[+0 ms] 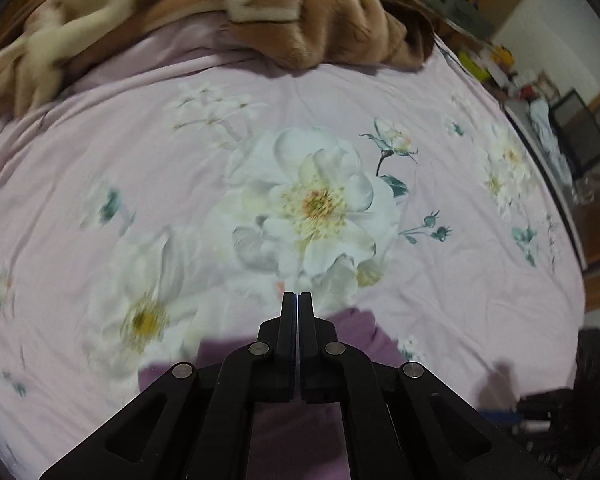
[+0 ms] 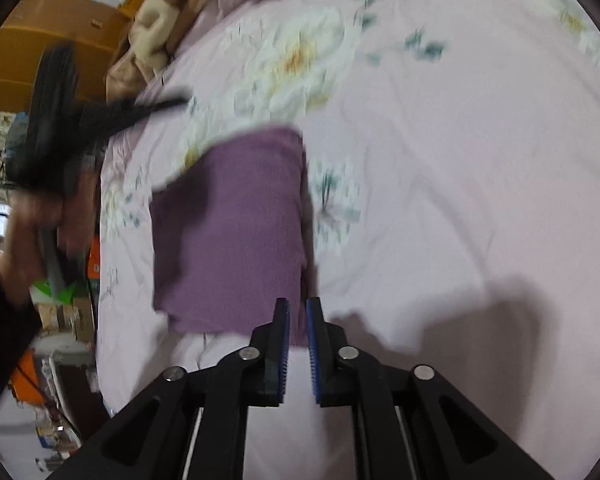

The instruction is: Fold clothes

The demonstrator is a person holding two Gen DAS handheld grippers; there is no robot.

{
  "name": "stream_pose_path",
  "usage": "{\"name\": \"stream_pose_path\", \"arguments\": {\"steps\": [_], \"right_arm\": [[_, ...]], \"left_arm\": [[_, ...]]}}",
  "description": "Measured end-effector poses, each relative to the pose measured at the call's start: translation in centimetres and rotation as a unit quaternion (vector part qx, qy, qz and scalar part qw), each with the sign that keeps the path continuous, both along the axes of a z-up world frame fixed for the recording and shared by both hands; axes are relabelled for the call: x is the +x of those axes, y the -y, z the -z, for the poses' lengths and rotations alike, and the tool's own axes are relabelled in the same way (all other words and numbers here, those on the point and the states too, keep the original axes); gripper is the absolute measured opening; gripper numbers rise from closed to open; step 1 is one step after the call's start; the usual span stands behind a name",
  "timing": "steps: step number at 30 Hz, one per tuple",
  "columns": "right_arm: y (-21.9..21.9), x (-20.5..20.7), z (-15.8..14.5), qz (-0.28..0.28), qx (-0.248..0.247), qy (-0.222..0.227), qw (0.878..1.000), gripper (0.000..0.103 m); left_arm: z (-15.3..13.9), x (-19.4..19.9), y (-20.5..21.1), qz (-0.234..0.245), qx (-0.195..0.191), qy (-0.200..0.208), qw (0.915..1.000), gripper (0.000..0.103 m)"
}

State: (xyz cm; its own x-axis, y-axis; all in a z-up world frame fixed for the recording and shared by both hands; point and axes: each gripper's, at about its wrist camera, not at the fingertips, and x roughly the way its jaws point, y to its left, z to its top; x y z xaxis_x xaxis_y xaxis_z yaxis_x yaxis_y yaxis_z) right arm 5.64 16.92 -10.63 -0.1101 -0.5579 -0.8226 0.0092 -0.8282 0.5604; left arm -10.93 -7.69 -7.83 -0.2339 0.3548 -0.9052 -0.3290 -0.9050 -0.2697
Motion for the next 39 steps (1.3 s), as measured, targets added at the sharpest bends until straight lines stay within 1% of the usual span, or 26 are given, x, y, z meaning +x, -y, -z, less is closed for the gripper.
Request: {"name": "stream_pose_path", "arguments": {"steps": [2,5,7,10,12,13,14,16,19,20,24,26,27,28,29,30,34,35,37,39], "right_arm": [[0.9,-1.4,0.1,-0.003,-0.007,-0.004,1.0,0.014],[2.2,-3.6,0.2,-0.006,-0.017,-0.01,1.0,0.014],[3.7,-5.1,0.8,-0.015,-0.02,-0.016,1.0,0.014],[6.0,-7.4,2.2,-0.03,-0.007,-0.02,0.999,0.014],[7.1,-8.8,3.7,-0.037,0.013,-0.004,0.999,0.014],[7.4,-9.3,4.1,-0.036,0.02,0.003,0.999,0.014],[7.5,-9.6,4.1,-0.032,0.024,0.007,0.999,0.014],[7.5,-9.3,3.1,-0.032,0.025,-0.001,0.999,0.015],[7.5,-8.3,1.3,-0.036,0.024,-0.017,0.999,0.015],[7.5,-7.8,0.9,-0.037,0.019,-0.018,0.999,0.015],[8.5,-5.1,0.6,-0.057,0.005,-0.012,0.998,0.015],[8.8,-3.8,0.8,-0.06,0.006,-0.009,0.998,0.015],[8.8,-3.2,1.0,-0.059,0.005,-0.005,0.998,0.015],[8.7,-2.7,1.3,-0.057,0.004,0.0,0.998,0.015],[8.6,-2.3,1.6,-0.056,0.005,0.006,0.998,0.015],[8.6,-2.1,1.8,-0.056,0.006,0.01,0.998,0.015],[8.5,-1.6,2.2,-0.059,0.01,0.015,0.998,0.015],[8.5,-1.7,2.3,-0.059,0.012,0.016,0.998,0.012],[8.4,-1.7,2.5,-0.057,0.014,0.02,0.998,0.008],[8.3,-1.7,2.7,-0.054,0.013,0.023,0.998,0.006]], "left_arm": [[0.4,2.6,2.1,-0.032,0.01,0.018,0.9993,0.001],[3.3,5.3,4.5,-0.071,0.012,0.053,0.996,0.001],[4.5,6.7,6.1,-0.091,0.018,0.07,0.9932,0.001],[5.4,6.9,7.1,-0.11,0.034,0.076,0.9905,0.001],[6.3,6.4,7.2,-0.119,0.034,0.086,0.9885,0.001],[6.3,6.1,7.2,-0.124,0.039,0.092,0.9873,0.001],[5.9,6.0,7.4,-0.132,0.046,0.089,0.9863,0.002],[4.3,6.0,8.0,-0.149,0.052,0.064,0.9854,0.007],[2.9,6.4,9.0,-0.157,0.061,0.054,0.9842,0.008],[2.8,6.6,9.1,-0.153,0.058,0.055,0.985,0.008],[3.9,7.9,8.9,-0.115,0.017,0.059,0.9915,0.009],[4.4,8.0,9.6,-0.12,0.015,0.06,0.9909,0.009],[4.6,7.8,10.1,-0.127,0.021,0.063,0.9897,0.015],[4.7,7.7,10.5,-0.132,0.025,0.065,0.9888,0.028],[4.9,7.5,10.8,-0.135,0.026,0.064,0.9884,0.033],[5.0,7.3,10.9,-0.131,0.035,0.069,0.9884,0.035],[5.7,6.1,10.6,-0.112,0.065,0.091,0.9873,0.035],[6.0,5.8,10.5,-0.111,0.07,0.096,0.9867,0.035],[6.8,5.1,10.9,-0.128,0.078,0.11,0.9825,0.025],[7.4,4.7,11.6,-0.154,0.097,0.123,0.9756,0.024]]}}
